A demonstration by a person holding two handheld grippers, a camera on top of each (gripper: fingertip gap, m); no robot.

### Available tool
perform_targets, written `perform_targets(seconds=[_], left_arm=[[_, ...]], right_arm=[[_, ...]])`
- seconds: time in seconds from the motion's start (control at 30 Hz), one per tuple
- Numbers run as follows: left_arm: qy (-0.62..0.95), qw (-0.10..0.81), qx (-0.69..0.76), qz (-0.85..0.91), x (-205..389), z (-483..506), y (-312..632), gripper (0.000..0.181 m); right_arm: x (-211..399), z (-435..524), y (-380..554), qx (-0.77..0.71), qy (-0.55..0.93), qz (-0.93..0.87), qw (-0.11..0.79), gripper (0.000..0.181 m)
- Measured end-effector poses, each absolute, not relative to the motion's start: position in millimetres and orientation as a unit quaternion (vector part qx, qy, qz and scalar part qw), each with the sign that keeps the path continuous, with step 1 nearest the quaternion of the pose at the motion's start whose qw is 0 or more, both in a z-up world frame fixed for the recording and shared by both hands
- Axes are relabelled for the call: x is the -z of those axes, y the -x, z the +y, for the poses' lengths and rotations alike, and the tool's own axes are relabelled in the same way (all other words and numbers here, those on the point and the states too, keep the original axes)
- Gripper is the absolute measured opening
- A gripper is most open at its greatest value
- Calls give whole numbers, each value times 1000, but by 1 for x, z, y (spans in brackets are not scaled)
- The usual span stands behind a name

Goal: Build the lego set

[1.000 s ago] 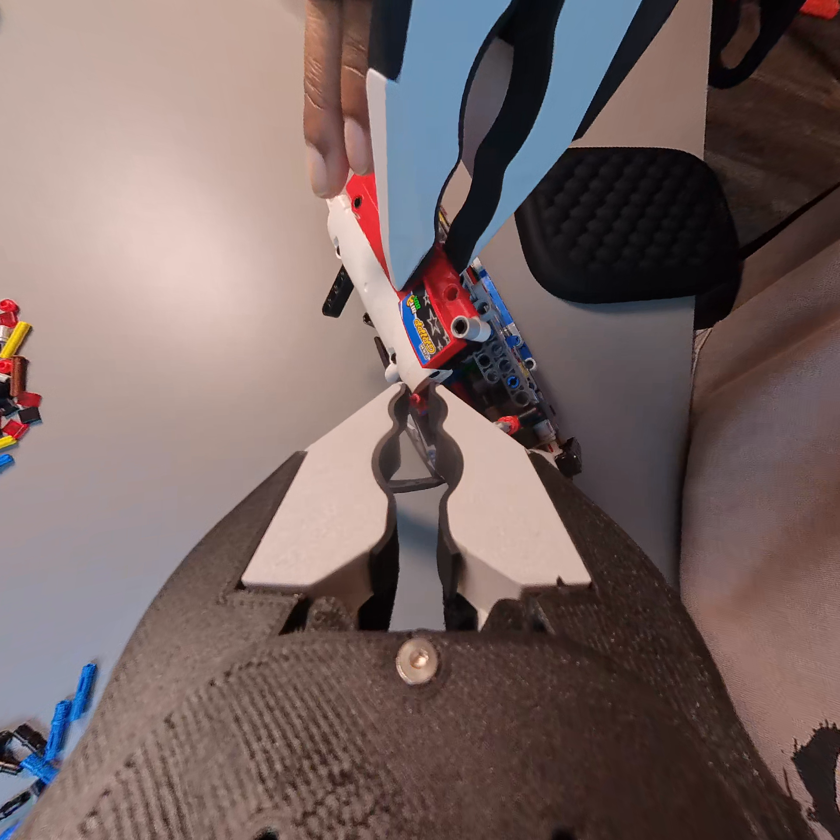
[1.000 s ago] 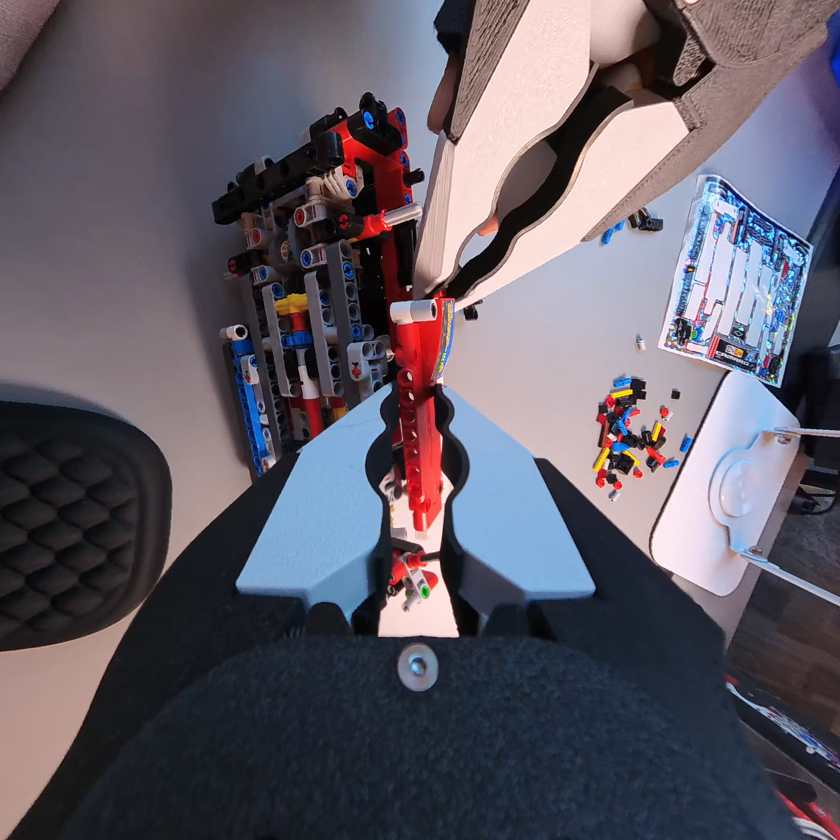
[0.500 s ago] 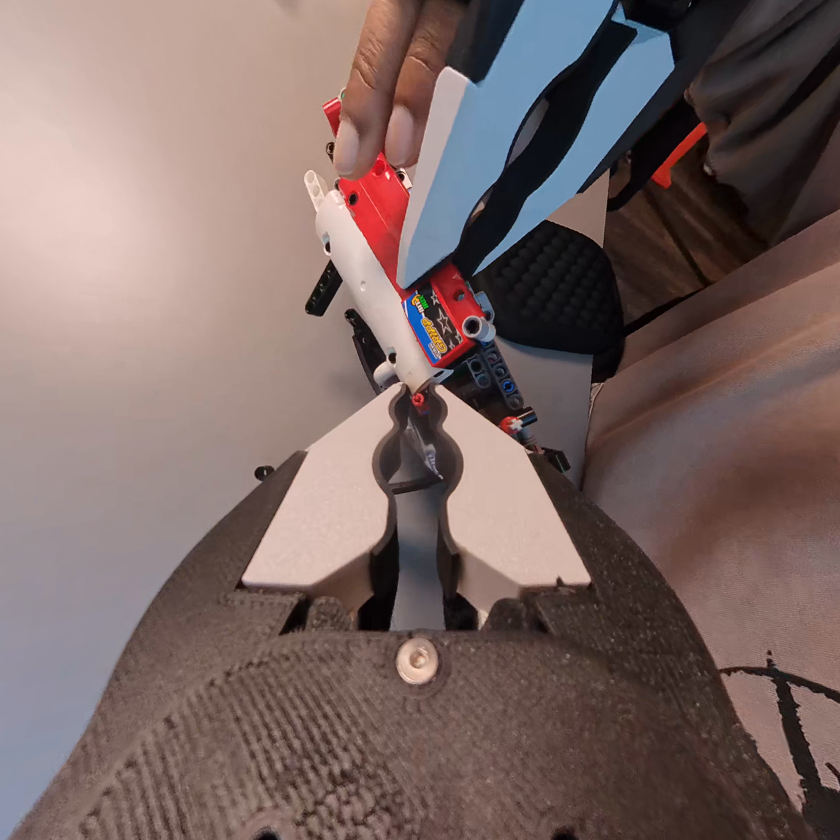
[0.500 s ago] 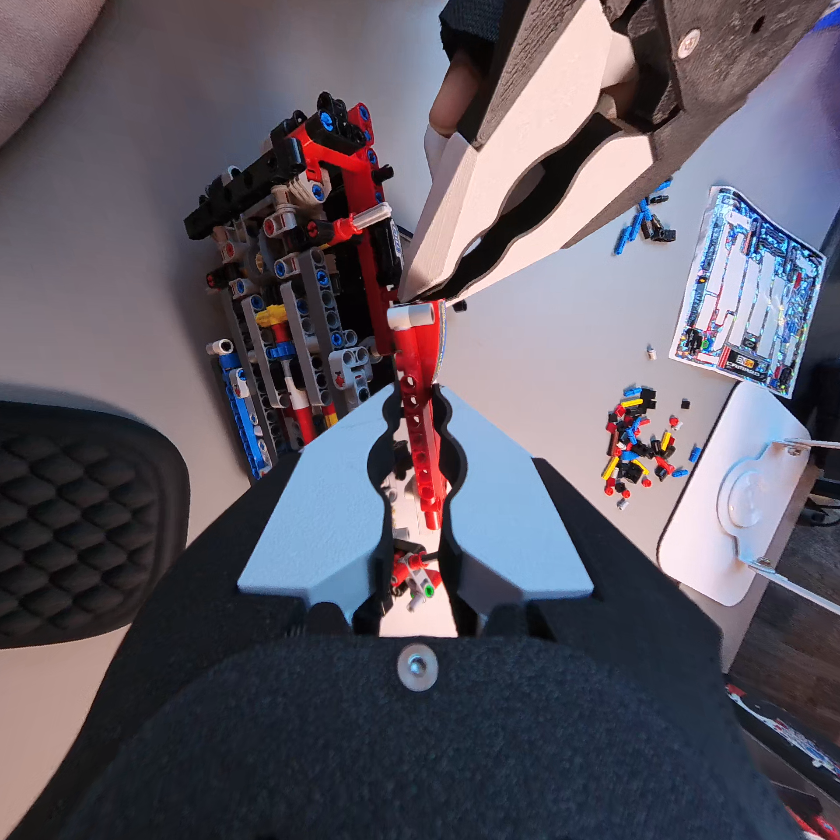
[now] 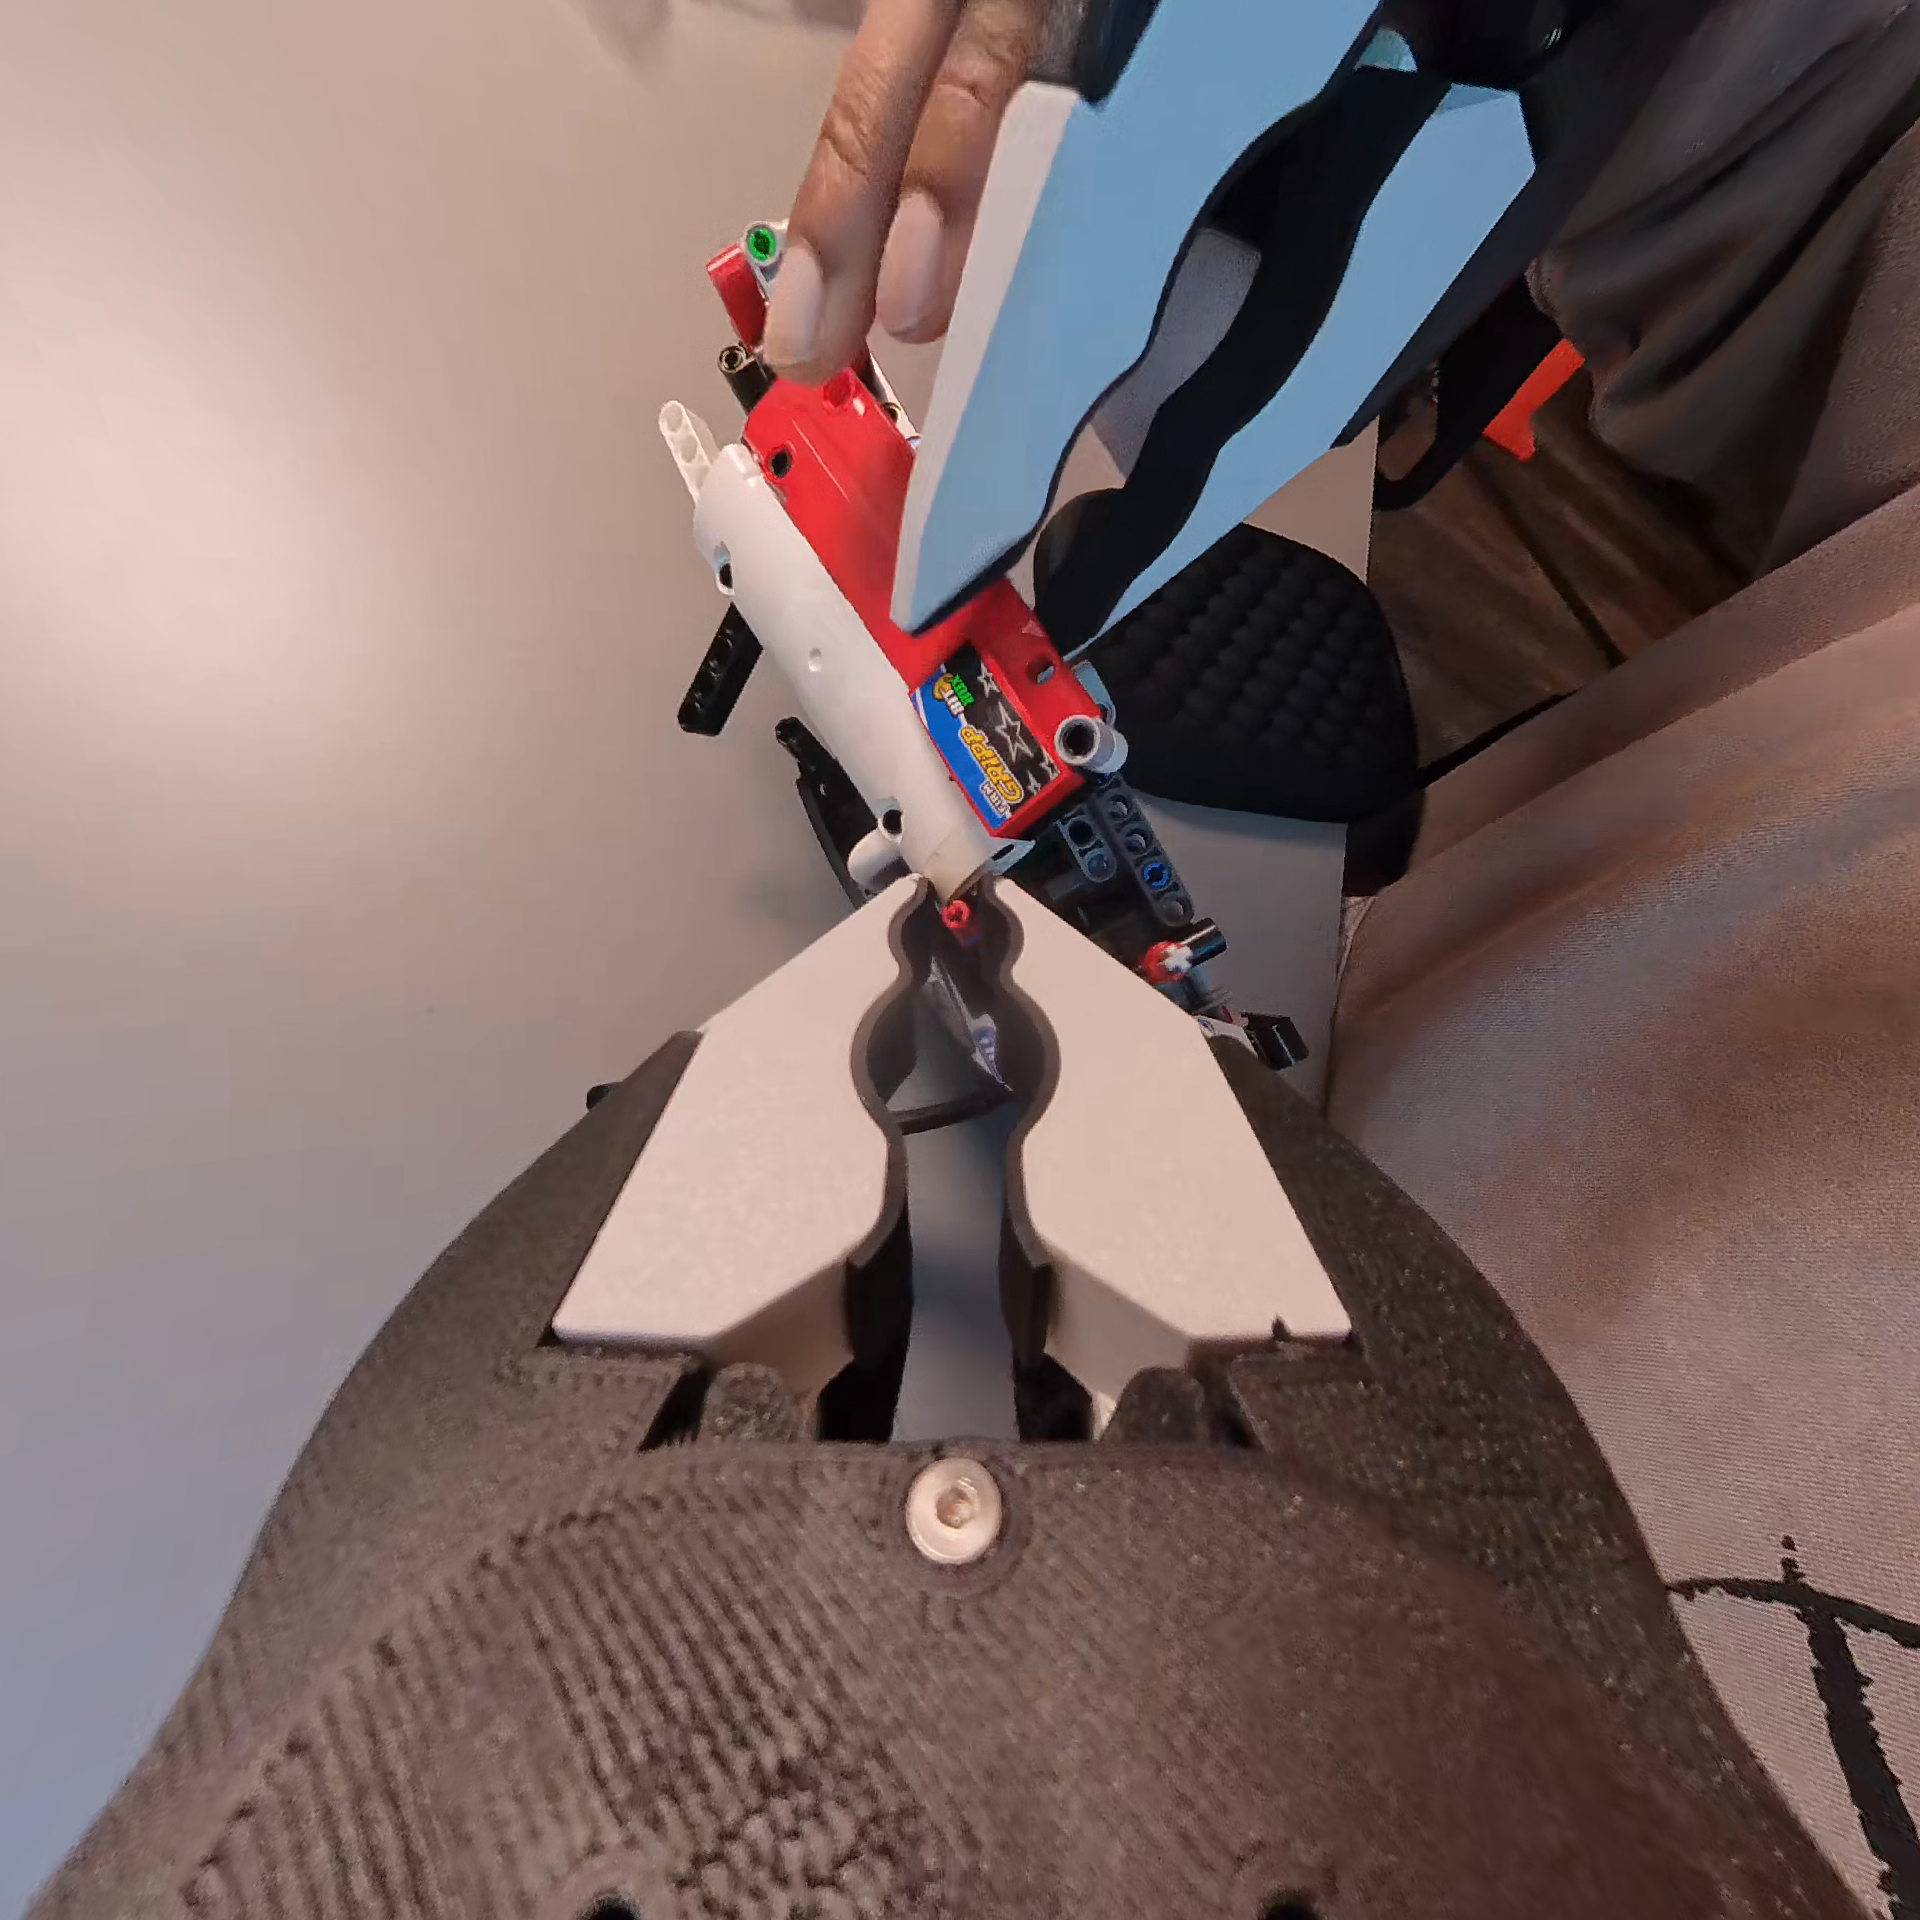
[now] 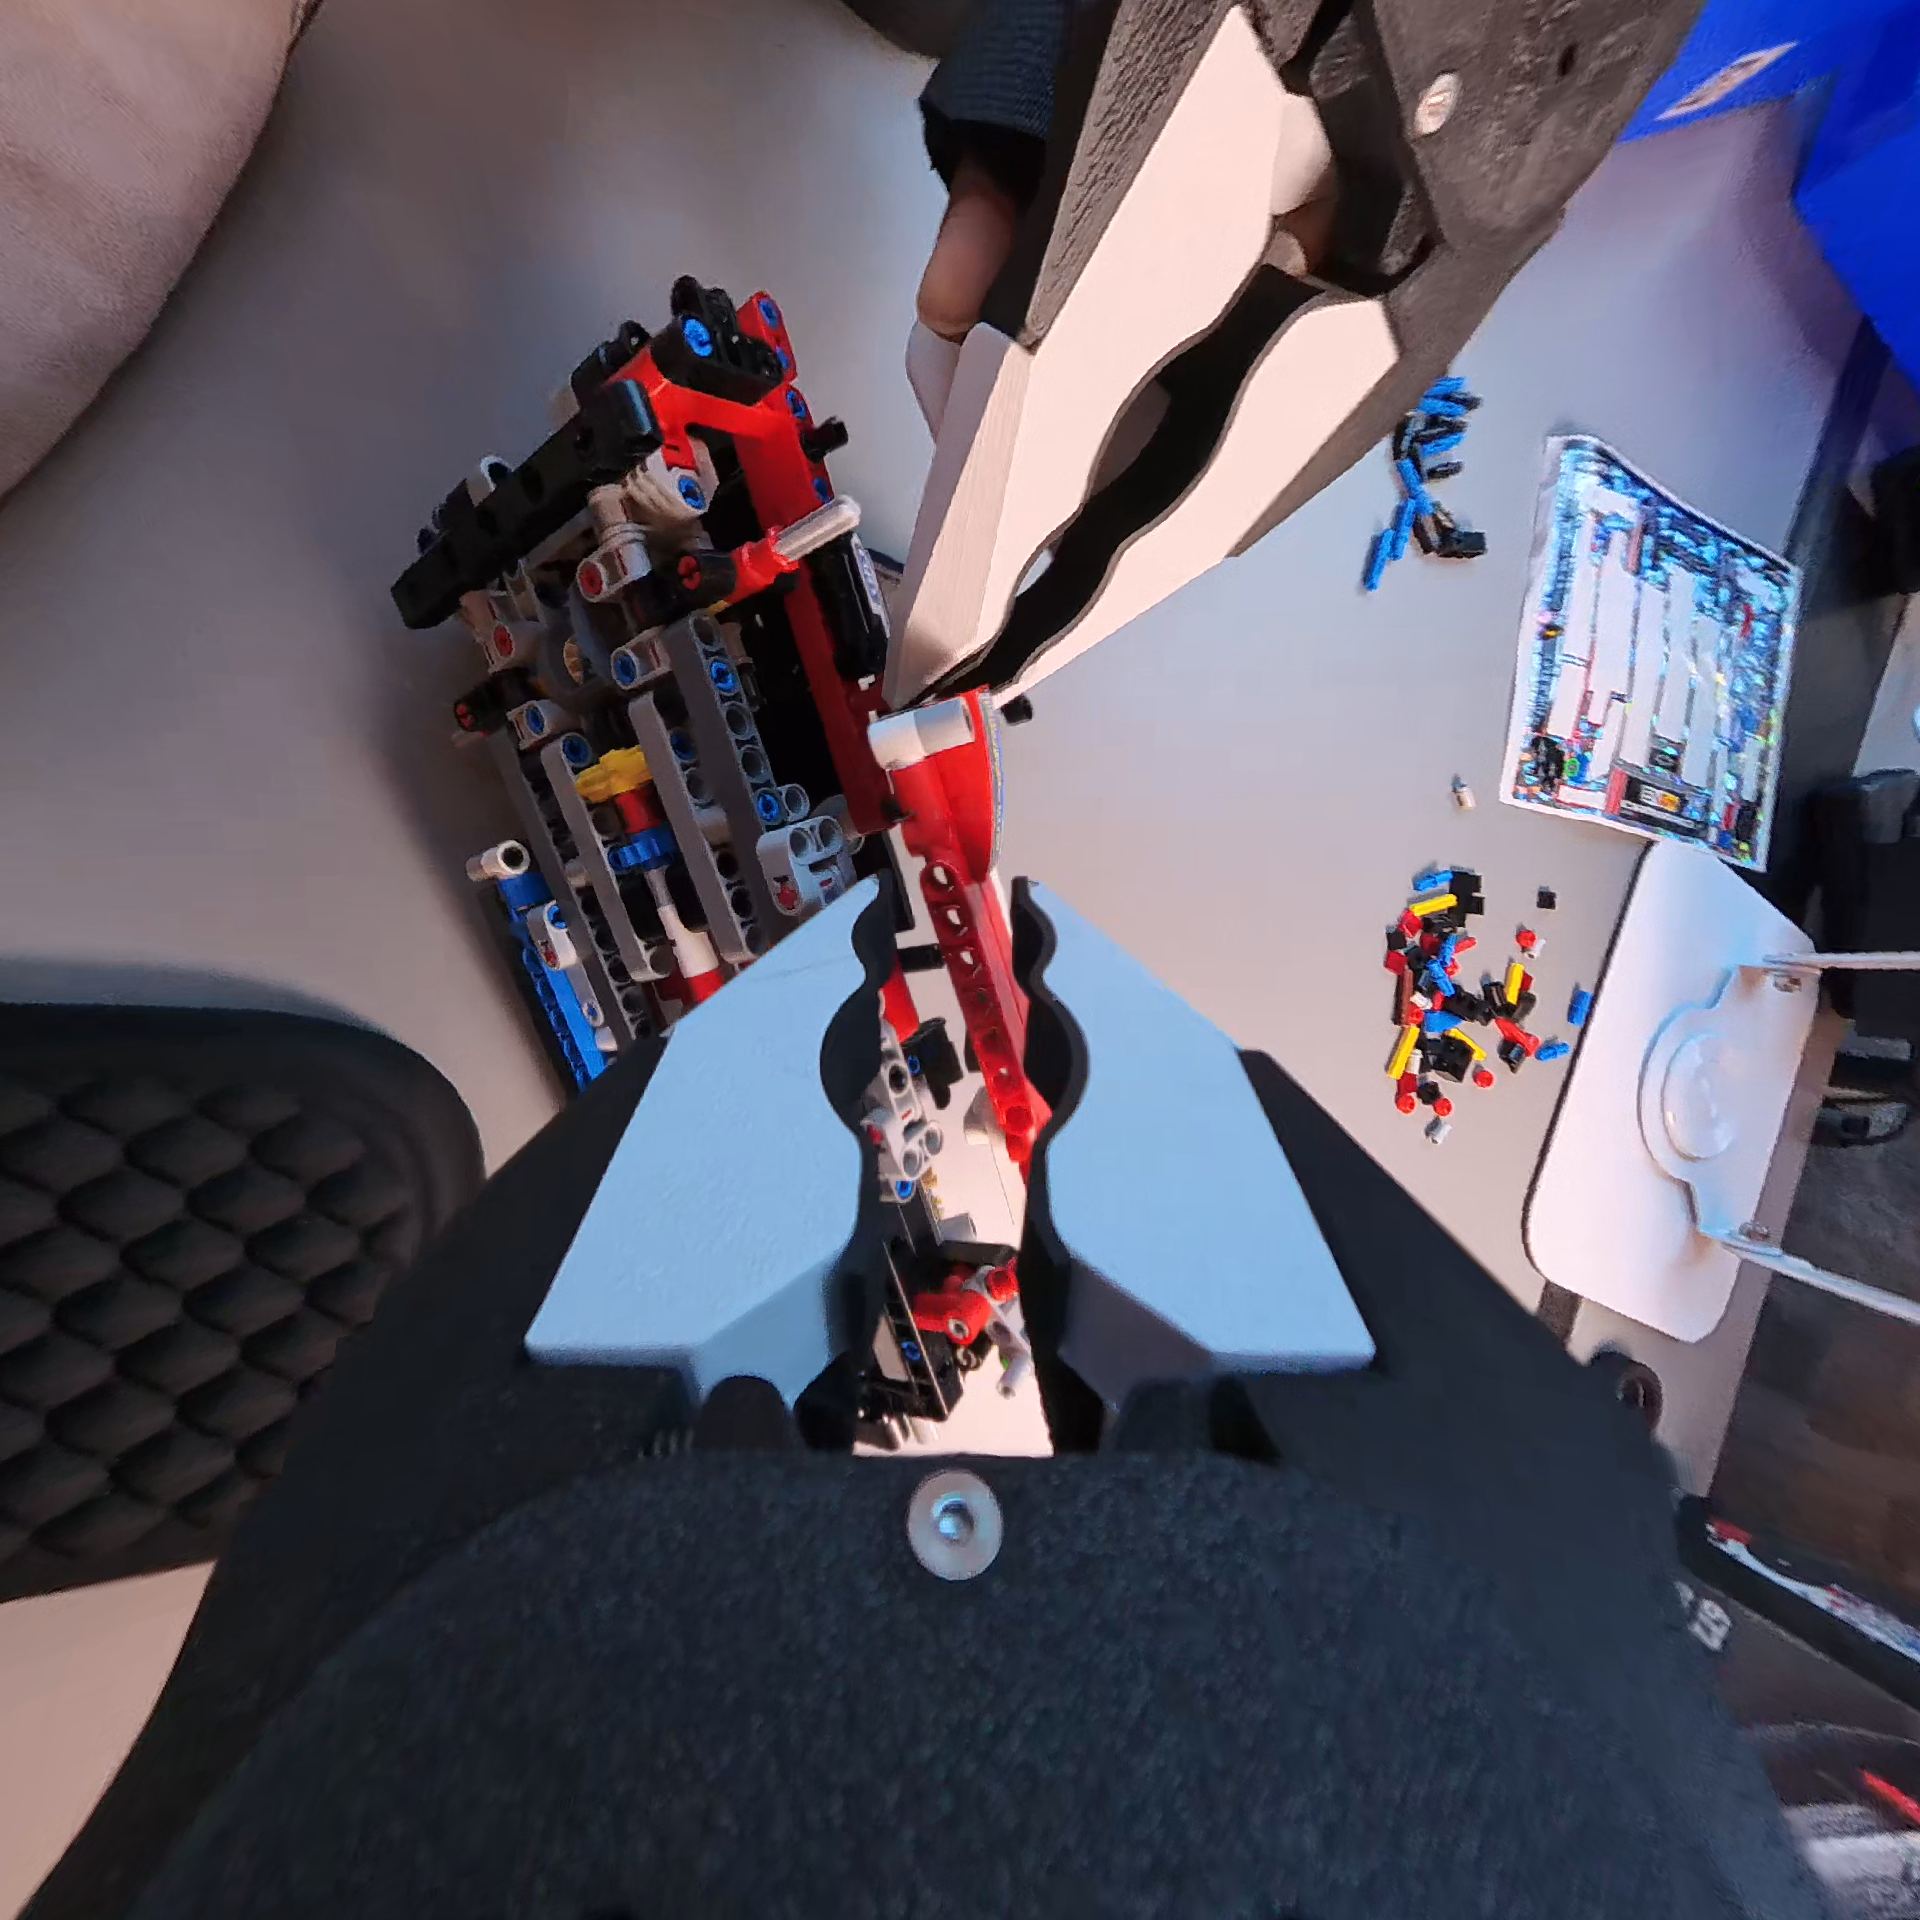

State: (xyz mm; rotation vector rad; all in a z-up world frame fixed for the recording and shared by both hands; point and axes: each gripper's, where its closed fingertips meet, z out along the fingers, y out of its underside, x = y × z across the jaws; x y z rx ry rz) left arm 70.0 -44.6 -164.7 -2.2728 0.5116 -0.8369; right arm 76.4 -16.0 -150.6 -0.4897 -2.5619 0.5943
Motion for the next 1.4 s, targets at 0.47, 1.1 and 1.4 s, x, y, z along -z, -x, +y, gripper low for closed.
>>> perform_targets(seconds=[0.47,1.1,1.4], left_arm=[[856,333,310,246,165,-43,-75,5],[845,316,370,223,165,-44,-85,5],[846,308,405,161,167,-44,-86,9]], right_arm=[[145,-3,-102,-139,194,-899,368,50],[181,-1,-83,-25,57,-907,416,24],[181,-2,-85,-21,58,-918,392,25]])
